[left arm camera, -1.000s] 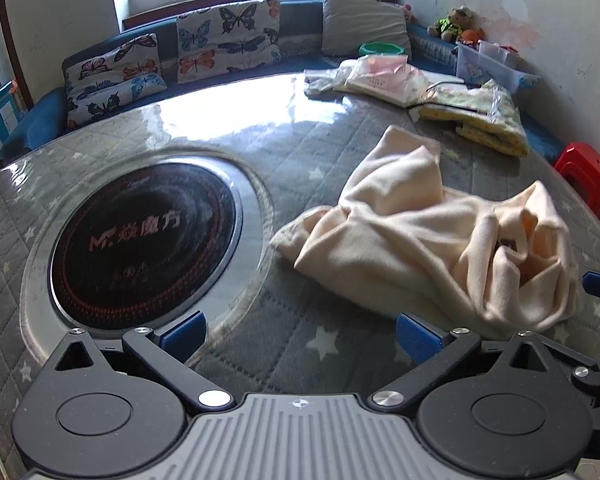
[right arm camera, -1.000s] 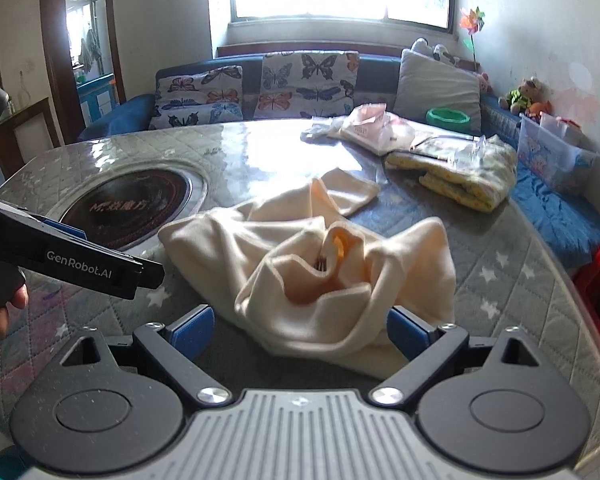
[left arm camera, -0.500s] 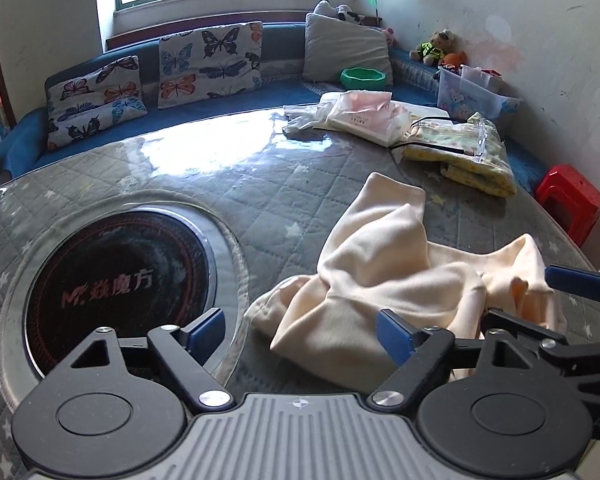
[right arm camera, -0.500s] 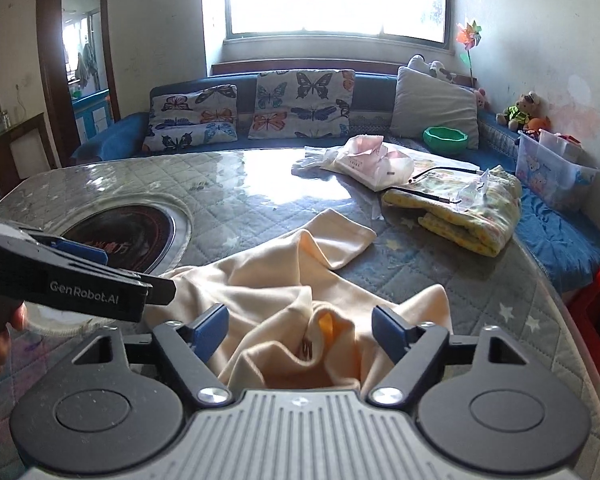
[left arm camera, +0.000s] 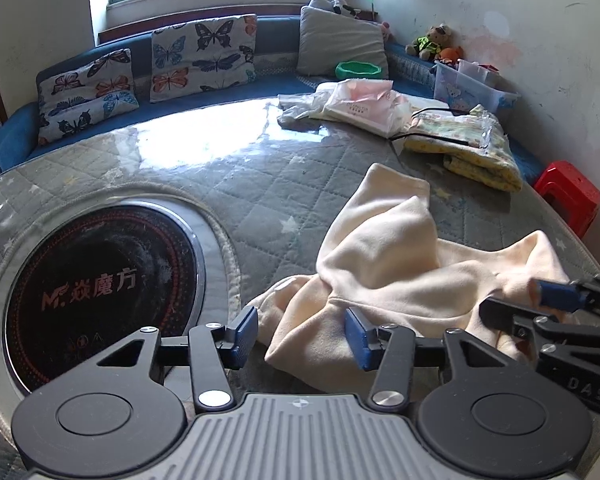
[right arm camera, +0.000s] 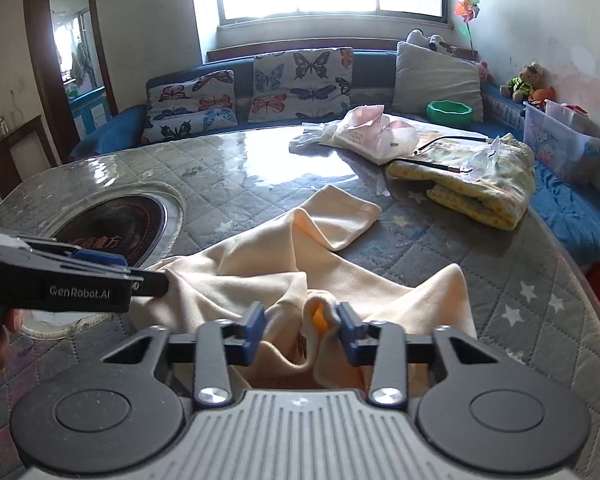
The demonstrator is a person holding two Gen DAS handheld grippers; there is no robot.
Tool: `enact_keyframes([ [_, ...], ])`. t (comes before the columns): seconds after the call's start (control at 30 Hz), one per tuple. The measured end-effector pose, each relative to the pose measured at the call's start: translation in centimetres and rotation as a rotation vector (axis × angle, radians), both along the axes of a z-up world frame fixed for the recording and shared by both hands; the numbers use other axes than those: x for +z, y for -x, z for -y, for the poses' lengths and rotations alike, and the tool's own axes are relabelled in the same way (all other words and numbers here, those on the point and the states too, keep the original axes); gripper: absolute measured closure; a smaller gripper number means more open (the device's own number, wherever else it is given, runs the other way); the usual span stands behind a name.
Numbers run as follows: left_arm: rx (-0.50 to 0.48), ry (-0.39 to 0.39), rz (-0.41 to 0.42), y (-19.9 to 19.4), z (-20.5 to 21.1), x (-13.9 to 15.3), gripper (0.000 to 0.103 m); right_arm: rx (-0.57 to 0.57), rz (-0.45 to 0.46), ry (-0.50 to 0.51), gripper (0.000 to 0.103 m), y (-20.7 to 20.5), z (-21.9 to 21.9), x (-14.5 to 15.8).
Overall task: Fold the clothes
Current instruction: 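Grasp the sweatshirt edge with the right gripper while the left gripper grasps nearby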
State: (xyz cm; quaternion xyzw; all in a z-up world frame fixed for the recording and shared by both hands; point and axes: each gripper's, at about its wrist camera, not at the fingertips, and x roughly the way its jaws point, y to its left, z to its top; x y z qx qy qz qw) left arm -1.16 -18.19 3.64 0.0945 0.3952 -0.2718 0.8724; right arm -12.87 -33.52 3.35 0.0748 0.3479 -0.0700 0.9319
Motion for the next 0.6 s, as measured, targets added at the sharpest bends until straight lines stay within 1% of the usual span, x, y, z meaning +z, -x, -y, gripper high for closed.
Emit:
enact_keyframes([
  [0.03, -0.004, 0.006, 0.006, 0.2, 0.1, 0.3, 0.051, 0.004, 0.004, -0.003, 0.072, 0.1, 0.0, 0.0],
  [0.1, -0.015, 0.017, 0.02, 0.5, 0.2, 0.8, 0.05, 0.014, 0.014, -0.004, 0.08, 0.5, -0.2, 0.0],
  [0.2, -0.024, 0.031, 0.024, 0.9, 0.4, 1.4, 0.046, 0.03, 0.034, 0.002, 0.086, 1.1, -0.5, 0.1],
  [0.23, -0.023, 0.036, 0.021, 1.0, 0.4, 1.5, 0.046, 0.036, 0.041, 0.006, 0.087, 1.4, -0.6, 0.2],
  [0.3, -0.02, 0.043, 0.013, 1.1, 0.5, 1.6, 0.04, 0.06, 0.054, 0.015, 0.089, 2.0, -1.1, 0.3],
  [0.43, -0.025, 0.05, 0.008, 1.4, 0.5, 1.9, 0.037, 0.118, 0.07, 0.039, 0.093, 3.3, -2.5, 0.6],
  [0.6, -0.044, 0.053, 0.004, 1.9, 0.7, 1.9, 0.033, 0.182, 0.05, 0.059, 0.094, 4.7, -4.2, 0.2],
])
